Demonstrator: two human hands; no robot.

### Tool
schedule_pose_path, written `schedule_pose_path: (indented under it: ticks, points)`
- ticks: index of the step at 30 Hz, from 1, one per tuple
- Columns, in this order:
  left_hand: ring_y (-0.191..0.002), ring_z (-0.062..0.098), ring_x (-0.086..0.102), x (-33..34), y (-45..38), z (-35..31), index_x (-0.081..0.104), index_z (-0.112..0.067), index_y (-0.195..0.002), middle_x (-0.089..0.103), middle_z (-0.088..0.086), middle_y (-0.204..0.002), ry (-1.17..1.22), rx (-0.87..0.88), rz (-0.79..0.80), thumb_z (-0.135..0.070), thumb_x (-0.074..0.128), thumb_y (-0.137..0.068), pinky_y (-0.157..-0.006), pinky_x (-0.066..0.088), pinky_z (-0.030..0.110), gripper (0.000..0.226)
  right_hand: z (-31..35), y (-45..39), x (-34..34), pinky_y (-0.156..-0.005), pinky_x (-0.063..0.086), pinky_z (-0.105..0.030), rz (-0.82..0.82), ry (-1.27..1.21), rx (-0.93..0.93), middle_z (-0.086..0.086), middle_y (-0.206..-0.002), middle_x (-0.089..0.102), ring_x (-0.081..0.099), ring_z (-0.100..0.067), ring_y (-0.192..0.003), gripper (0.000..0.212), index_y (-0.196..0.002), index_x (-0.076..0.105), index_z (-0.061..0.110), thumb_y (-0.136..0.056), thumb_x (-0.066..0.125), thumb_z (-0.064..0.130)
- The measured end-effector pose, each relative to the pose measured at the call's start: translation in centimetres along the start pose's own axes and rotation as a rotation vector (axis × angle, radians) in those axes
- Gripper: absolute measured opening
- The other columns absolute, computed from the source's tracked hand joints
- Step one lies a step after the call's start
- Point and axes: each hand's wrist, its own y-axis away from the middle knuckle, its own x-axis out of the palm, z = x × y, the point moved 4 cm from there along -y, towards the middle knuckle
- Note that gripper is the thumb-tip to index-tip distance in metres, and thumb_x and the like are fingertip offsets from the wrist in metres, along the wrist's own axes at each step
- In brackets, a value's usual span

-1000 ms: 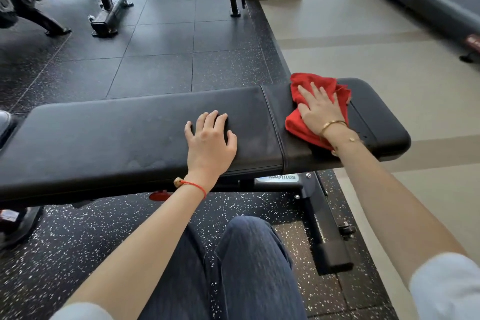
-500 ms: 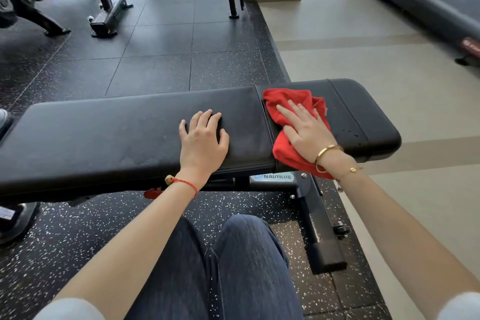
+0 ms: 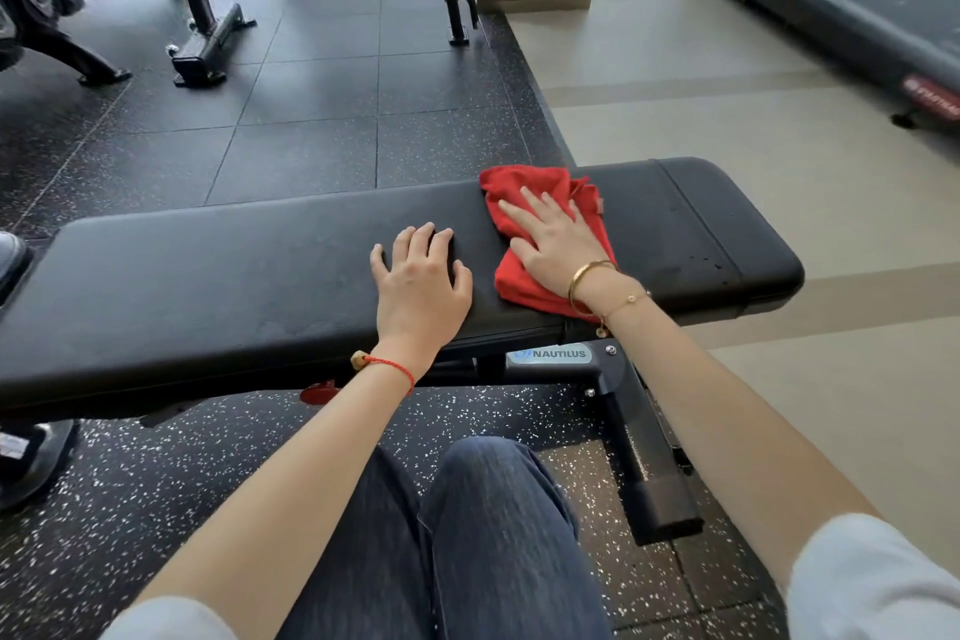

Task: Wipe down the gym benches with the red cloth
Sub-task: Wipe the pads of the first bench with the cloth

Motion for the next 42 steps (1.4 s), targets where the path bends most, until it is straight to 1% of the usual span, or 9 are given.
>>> schedule_pose_path:
  ticks: [4, 10, 14, 20, 26, 32, 35, 39, 42]
  points:
    - [-0.141, 0.021, 0.033, 0.1, 0.1, 0.3, 0.049, -0.019, -0.140, 0.045, 0.003, -0.149, 0.017, 0.017, 0.007, -0.034, 0.042, -0.096, -0.117, 0.018, 0.054, 0.047, -1.1, 4.7, -0.2, -0.119, -0.002, -0.039, -0.085, -0.014, 0.029, 0.002, -0.160, 0.015, 0.011, -0.019, -0.148, 0.053, -0.149, 0.025, 0.037, -0.097, 0.037, 0.031]
    - [-0.140, 0.019, 0.035, -0.3, 0.5, 0.3, 0.053, -0.020, -0.135, 0.049, -0.002, -0.145, 0.058, 0.110, 0.009, -0.029, 0.041, -0.097, -0.120, 0.013, 0.053, 0.041, -3.4, 6.8, -1.4, -0.121, -0.001, -0.041, -0.175, 0.002, 0.312, 0.000, -0.160, 0.016, 0.013, -0.020, -0.148, 0.051, -0.149, 0.027, 0.036, -0.098, 0.035, 0.032]
    - [-0.134, 0.014, 0.042, -0.9, 0.7, -0.1, 0.058, -0.023, -0.129, 0.055, -0.008, -0.136, 0.134, 0.205, -0.005, -0.027, 0.039, -0.100, -0.121, 0.014, 0.049, 0.035, -2.6, 6.3, -1.3, -0.120, -0.004, -0.043, -0.192, 0.040, 0.415, 0.000, -0.160, 0.015, 0.012, -0.021, -0.148, 0.053, -0.148, 0.028, 0.035, -0.096, 0.036, 0.032]
    - [-0.134, 0.022, 0.039, -0.5, 0.8, -1.5, 0.059, -0.021, -0.127, 0.055, -0.004, -0.135, 0.237, 0.168, 0.057, -0.030, 0.047, -0.095, -0.118, 0.017, 0.052, 0.036, -2.6, 6.8, -1.4, -0.120, -0.005, -0.041, -0.177, 0.014, 0.424, 0.002, -0.161, 0.014, 0.011, -0.018, -0.148, 0.052, -0.149, 0.026, 0.037, -0.097, 0.034, 0.033]
    - [-0.138, 0.023, 0.033, 0.7, 0.6, -4.5, 0.054, -0.021, -0.132, 0.050, -0.001, -0.140, 0.209, 0.178, 0.095, -0.030, 0.045, -0.095, -0.119, 0.015, 0.055, 0.040, -3.8, 8.9, -1.0, -0.121, -0.004, -0.042, -0.305, -0.016, 0.477, 0.000, -0.160, 0.018, 0.011, -0.019, -0.148, 0.051, -0.148, 0.030, 0.034, -0.097, 0.034, 0.032]
    - [-0.138, 0.025, 0.033, 1.7, -0.1, -6.7, 0.052, -0.021, -0.136, 0.049, 0.001, -0.142, 0.184, 0.114, 0.053, -0.030, 0.044, -0.095, -0.118, 0.017, 0.056, 0.042, -10.7, 9.9, -2.5, -0.120, -0.003, -0.046, -0.349, 0.012, 0.632, -0.006, -0.160, 0.018, 0.011, -0.024, -0.148, 0.051, -0.148, 0.031, 0.031, -0.097, 0.034, 0.032]
    - [-0.139, 0.027, 0.032, 2.4, -0.4, -7.0, 0.051, -0.020, -0.137, 0.046, 0.004, -0.145, 0.127, 0.044, 0.020, -0.032, 0.044, -0.095, -0.118, 0.018, 0.056, 0.045, -13.9, 7.8, -3.6, -0.119, -0.002, -0.044, -0.251, 0.051, 0.567, -0.006, -0.160, 0.016, 0.012, -0.024, -0.148, 0.052, -0.149, 0.028, 0.031, -0.097, 0.033, 0.034]
    - [-0.140, 0.029, 0.031, 2.6, -0.2, -6.7, 0.051, -0.018, -0.137, 0.046, 0.007, -0.145, 0.056, -0.038, -0.019, -0.035, 0.046, -0.093, -0.116, 0.018, 0.060, 0.048, -14.1, 2.7, -4.1, -0.120, -0.003, -0.044, -0.060, 0.064, 0.322, -0.004, -0.162, 0.007, 0.006, -0.023, -0.149, 0.054, -0.151, 0.019, 0.031, -0.098, 0.031, 0.035]
    - [-0.140, 0.029, 0.031, 2.7, 0.0, -6.7, 0.051, -0.019, -0.138, 0.046, 0.007, -0.146, 0.028, -0.091, -0.029, -0.037, 0.046, -0.093, -0.116, 0.017, 0.061, 0.048, -13.1, 1.6, -4.0, -0.120, -0.003, -0.042, 0.018, 0.062, 0.134, -0.002, -0.162, 0.005, 0.004, -0.021, -0.149, 0.055, -0.151, 0.018, 0.034, -0.098, 0.033, 0.037]
